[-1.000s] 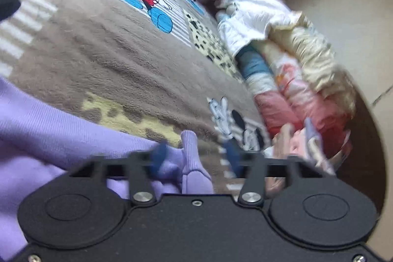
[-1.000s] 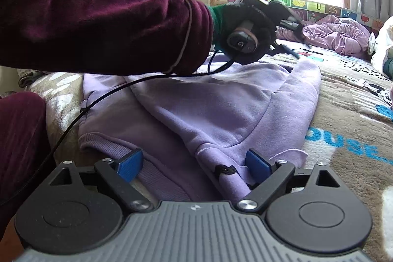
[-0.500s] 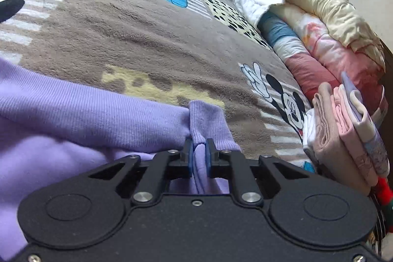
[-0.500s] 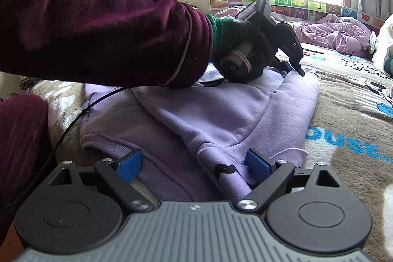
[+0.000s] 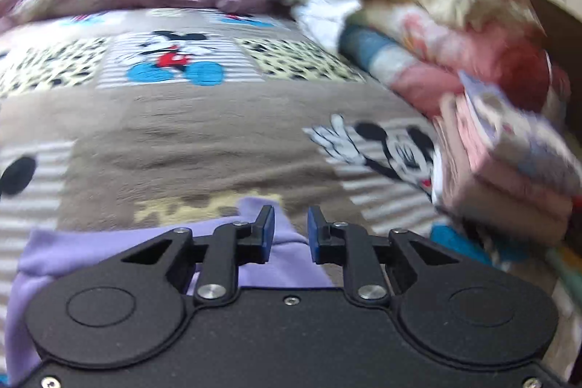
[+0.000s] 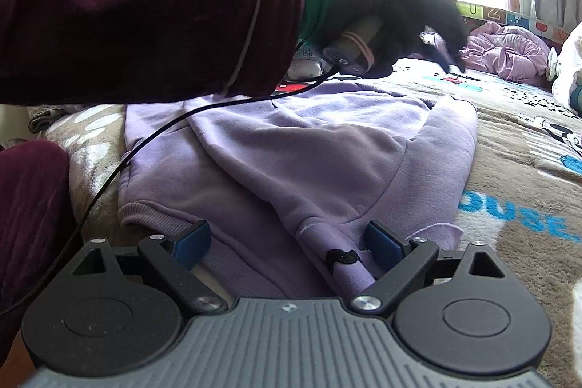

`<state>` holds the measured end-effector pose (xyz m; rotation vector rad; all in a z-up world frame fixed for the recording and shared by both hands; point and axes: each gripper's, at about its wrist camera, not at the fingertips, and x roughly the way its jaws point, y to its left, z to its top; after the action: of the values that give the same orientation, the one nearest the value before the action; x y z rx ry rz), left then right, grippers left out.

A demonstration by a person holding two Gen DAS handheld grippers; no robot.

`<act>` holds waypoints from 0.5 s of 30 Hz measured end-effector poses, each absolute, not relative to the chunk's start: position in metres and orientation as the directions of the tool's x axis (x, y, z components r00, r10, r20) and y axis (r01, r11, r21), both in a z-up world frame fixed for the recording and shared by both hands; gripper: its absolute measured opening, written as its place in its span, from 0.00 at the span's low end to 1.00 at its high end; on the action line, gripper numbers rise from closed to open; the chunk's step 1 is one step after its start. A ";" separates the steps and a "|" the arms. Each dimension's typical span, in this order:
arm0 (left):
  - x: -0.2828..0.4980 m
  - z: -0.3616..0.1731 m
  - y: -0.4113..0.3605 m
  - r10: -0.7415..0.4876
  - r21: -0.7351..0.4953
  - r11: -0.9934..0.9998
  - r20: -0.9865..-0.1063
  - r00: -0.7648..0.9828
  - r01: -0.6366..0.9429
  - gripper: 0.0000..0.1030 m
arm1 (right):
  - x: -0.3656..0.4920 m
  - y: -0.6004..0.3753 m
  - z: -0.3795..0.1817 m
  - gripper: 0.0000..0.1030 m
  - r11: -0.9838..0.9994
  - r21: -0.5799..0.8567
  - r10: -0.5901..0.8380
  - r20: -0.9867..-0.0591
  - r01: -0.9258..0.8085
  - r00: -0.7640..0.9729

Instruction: Fold clothes

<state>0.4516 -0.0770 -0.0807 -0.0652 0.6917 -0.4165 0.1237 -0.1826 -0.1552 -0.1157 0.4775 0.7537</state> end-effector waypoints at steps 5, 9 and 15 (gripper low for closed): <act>0.471 -0.140 -0.080 -0.342 -0.147 0.931 -0.672 0.657 0.334 0.17 | 0.124 -0.182 -0.156 0.90 0.727 0.070 0.632 -0.456 -0.683 0.626; 0.468 -0.133 -0.079 -0.345 -0.136 0.928 -0.663 0.664 0.346 0.18 | 0.126 -0.184 -0.156 0.90 0.722 0.082 0.640 -0.457 -0.687 0.618; 0.419 -0.098 -0.082 -0.401 -0.144 0.902 -0.633 0.662 0.408 0.20 | 0.125 -0.183 -0.157 0.92 0.723 0.077 0.637 -0.456 -0.686 0.621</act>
<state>0.4192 -0.0817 -0.0979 0.0105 0.7136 -0.4570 0.1247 -0.1830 -0.1566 -0.1084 0.4811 0.7622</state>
